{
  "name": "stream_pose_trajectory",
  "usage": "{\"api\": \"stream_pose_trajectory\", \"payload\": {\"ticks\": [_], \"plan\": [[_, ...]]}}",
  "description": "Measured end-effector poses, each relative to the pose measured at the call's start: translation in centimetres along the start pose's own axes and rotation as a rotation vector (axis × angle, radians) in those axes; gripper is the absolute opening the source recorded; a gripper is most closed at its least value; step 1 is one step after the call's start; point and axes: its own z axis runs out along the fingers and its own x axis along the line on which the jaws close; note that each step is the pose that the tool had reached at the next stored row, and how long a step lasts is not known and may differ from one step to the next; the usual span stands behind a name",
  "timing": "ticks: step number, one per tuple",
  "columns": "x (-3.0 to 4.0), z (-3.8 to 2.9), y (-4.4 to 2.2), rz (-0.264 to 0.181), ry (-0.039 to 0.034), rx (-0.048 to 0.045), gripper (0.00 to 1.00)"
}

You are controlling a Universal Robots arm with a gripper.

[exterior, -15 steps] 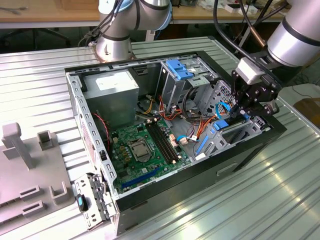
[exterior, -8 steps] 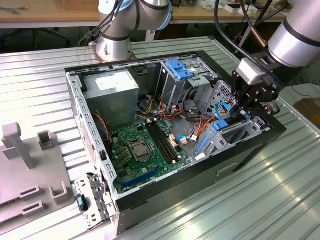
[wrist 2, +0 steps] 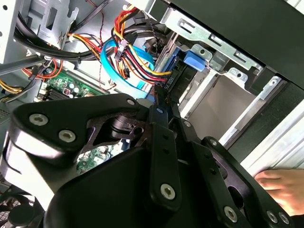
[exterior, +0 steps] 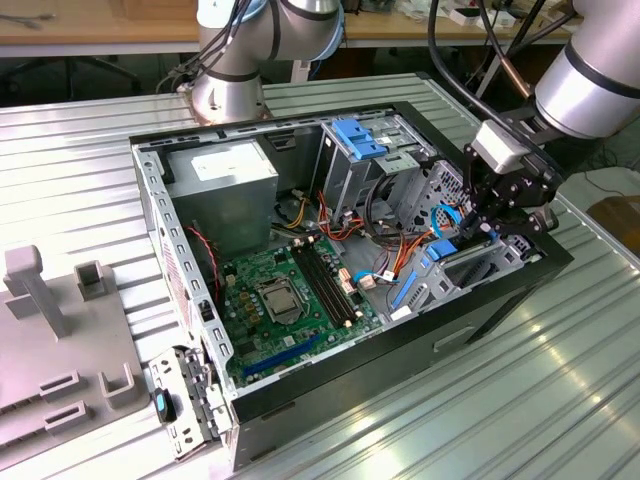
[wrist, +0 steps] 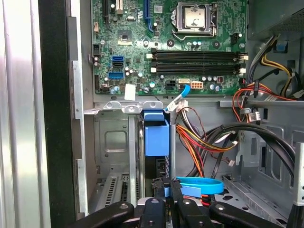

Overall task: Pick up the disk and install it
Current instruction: 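Insert the second disk wire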

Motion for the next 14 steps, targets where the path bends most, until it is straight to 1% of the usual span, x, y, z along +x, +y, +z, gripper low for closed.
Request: {"api": "stream_pose_trajectory", "payload": {"ticks": [7,14], "plan": [[0.0,0.07,0.01,0.0,-0.0003,-0.0001,0.16],[0.03,0.3,0.02,0.0,-0.0033,-0.0001,0.16]]}}
